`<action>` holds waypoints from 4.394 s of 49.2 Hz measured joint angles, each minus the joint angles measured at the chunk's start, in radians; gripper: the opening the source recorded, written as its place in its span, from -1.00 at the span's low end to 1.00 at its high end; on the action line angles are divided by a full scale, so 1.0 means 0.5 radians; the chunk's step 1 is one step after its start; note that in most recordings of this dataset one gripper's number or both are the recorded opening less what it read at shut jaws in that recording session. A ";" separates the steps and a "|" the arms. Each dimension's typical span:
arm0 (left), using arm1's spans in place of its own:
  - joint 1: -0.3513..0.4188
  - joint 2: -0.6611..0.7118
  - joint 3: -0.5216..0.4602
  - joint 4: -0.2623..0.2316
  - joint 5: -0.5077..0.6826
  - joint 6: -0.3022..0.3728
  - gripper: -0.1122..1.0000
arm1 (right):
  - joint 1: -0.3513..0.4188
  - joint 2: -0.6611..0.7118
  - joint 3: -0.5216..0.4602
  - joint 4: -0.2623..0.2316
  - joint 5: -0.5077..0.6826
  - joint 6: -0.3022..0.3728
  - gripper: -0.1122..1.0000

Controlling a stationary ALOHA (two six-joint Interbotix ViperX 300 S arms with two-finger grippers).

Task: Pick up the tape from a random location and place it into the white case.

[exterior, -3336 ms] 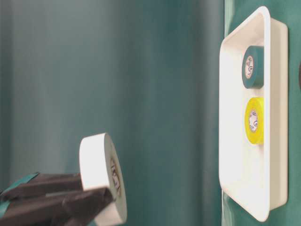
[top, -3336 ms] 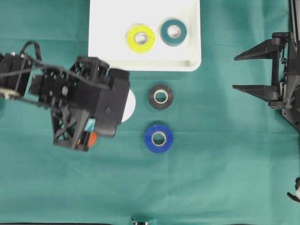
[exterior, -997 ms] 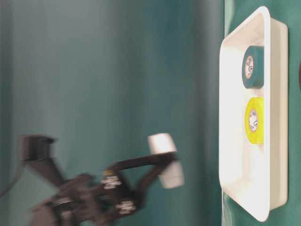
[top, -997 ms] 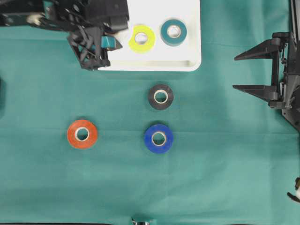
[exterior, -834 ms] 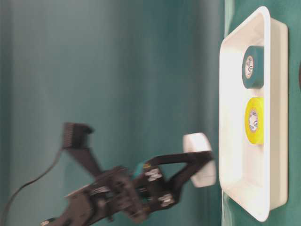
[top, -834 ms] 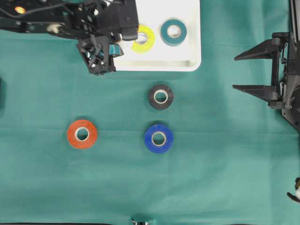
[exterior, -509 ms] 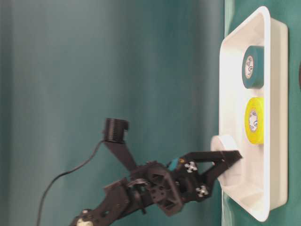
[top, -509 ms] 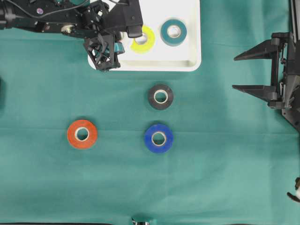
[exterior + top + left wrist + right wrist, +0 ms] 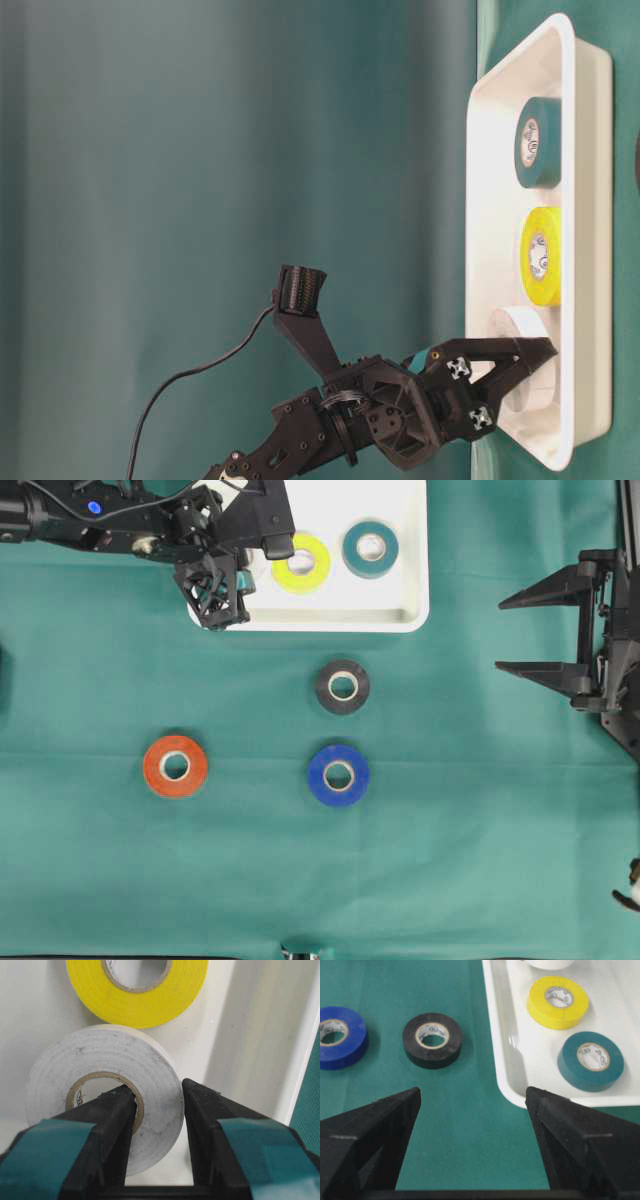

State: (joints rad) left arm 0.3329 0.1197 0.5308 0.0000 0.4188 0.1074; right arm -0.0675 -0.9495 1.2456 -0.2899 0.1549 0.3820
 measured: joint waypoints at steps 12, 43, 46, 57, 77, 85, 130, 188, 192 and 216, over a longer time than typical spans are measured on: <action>0.000 0.000 0.009 0.000 -0.003 0.000 -0.34 | 0.000 0.003 0.000 -0.003 0.000 0.000 0.72; 0.003 -0.003 0.006 0.000 -0.034 0.003 0.99 | 0.000 0.003 0.000 -0.003 -0.003 0.000 0.72; 0.003 0.000 0.006 0.000 -0.031 0.000 0.99 | 0.000 0.006 0.000 -0.003 0.000 0.000 0.72; 0.003 -0.037 -0.012 -0.003 0.086 0.000 0.99 | 0.000 0.006 0.000 0.000 0.000 0.000 0.72; -0.040 -0.362 -0.190 -0.003 0.485 0.003 0.99 | 0.000 0.006 0.000 0.000 0.000 0.000 0.72; -0.043 -0.457 -0.264 0.000 0.626 0.003 0.99 | 0.000 0.006 0.000 -0.003 0.000 0.000 0.72; -0.344 -0.614 -0.347 0.003 0.672 -0.009 0.99 | 0.000 0.006 0.000 0.000 0.000 0.000 0.72; -0.647 -0.988 -0.012 0.000 0.322 -0.040 0.99 | 0.000 0.006 0.000 -0.003 0.003 0.000 0.72; -0.657 -1.092 0.089 0.000 0.184 -0.040 0.99 | 0.000 0.006 0.000 -0.003 0.003 0.000 0.72; -0.663 -1.445 0.580 -0.009 -0.233 -0.061 0.99 | 0.000 0.003 0.000 0.000 0.003 0.000 0.72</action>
State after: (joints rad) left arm 0.0015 -0.6029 0.8207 -0.0046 0.3022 0.0767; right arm -0.0675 -0.9480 1.2456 -0.2899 0.1565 0.3820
